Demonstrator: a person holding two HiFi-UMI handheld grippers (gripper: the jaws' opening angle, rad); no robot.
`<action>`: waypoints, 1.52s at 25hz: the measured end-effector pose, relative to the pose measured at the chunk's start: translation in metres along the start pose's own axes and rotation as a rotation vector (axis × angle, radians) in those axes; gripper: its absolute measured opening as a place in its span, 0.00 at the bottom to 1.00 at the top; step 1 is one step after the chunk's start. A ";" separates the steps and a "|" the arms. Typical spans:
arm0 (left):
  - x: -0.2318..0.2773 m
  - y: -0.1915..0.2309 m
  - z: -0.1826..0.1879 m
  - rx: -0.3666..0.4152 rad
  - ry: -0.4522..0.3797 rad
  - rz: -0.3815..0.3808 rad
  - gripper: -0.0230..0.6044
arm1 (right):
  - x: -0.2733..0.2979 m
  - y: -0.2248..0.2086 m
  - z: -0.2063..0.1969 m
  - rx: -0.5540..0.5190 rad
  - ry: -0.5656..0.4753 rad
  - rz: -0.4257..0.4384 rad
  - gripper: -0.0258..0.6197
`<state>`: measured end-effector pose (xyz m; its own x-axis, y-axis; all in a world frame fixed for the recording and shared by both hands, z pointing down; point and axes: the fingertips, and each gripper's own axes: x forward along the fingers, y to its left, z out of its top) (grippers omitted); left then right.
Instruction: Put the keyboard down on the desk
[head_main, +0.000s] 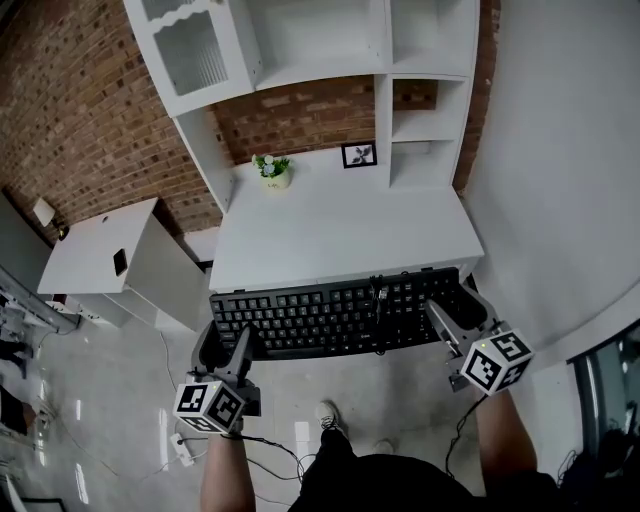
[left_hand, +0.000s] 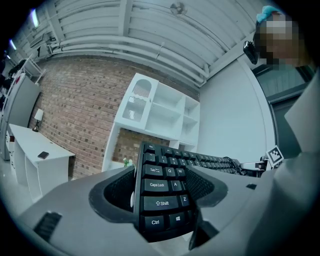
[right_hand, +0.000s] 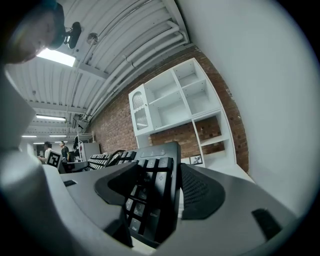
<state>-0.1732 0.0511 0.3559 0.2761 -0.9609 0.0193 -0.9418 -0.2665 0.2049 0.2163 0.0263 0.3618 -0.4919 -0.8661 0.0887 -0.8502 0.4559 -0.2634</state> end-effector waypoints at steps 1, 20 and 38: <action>0.004 0.004 -0.002 -0.002 0.002 -0.004 0.56 | 0.004 -0.001 -0.002 -0.001 0.000 -0.006 0.47; 0.116 0.114 -0.001 -0.019 0.030 -0.069 0.56 | 0.137 0.006 -0.013 0.011 0.002 -0.077 0.47; 0.168 0.226 0.028 -0.042 0.023 -0.059 0.56 | 0.257 0.054 0.001 -0.007 0.019 -0.078 0.47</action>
<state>-0.3453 -0.1726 0.3776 0.3358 -0.9415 0.0282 -0.9149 -0.3189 0.2473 0.0444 -0.1723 0.3693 -0.4276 -0.8950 0.1272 -0.8874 0.3887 -0.2479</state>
